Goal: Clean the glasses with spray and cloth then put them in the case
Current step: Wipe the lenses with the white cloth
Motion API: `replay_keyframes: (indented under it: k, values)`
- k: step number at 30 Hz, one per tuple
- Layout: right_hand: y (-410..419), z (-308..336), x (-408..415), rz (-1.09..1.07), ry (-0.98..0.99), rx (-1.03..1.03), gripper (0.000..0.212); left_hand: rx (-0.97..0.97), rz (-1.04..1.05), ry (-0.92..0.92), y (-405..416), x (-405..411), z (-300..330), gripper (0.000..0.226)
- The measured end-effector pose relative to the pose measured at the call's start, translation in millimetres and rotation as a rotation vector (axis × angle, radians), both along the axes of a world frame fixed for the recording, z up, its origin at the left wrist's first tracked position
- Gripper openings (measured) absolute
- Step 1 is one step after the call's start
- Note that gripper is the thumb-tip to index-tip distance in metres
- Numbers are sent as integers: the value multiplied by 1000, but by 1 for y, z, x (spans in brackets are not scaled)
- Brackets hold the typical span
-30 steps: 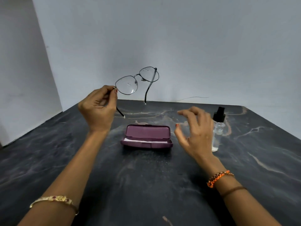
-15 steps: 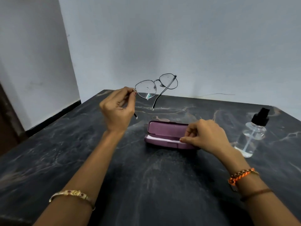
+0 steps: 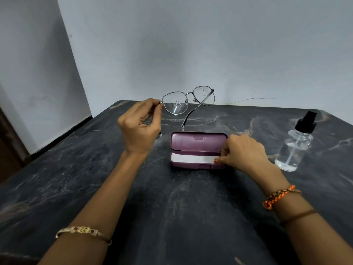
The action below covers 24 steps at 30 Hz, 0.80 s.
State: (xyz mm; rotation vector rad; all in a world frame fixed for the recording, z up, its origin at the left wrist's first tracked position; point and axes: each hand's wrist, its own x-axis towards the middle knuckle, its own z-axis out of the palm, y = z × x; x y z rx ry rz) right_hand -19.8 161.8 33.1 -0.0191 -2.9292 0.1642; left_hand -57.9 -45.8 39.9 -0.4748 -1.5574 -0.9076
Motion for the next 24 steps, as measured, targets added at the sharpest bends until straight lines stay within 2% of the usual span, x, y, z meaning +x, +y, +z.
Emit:
replay_keyframes:
  k: [4,7,13,15,19,21,24]
  values:
    - [-1,-1,2,45,-45,-84,15,4,6,-12,0,1,-1,4]
    - [1,-2,2,113,-65,-112,16,11,2,-15,-1,2,-1,5]
    - [2,-2,3,193,170,-88,13,17,-2,-10,-1,3,-2,4]
    - [1,-3,2,208,201,-179,13,8,-7,-5,-1,3,-2,5]
    - [1,-4,-3,173,218,-556,20,11,-16,-7,0,3,-3,6]
    - [-1,-1,-3,118,175,-925,22,14,-20,-4,0,3,-3,6]
    - [-3,6,-1,58,-4,-1564,24,4,-30,-3,2,4,-3,7]
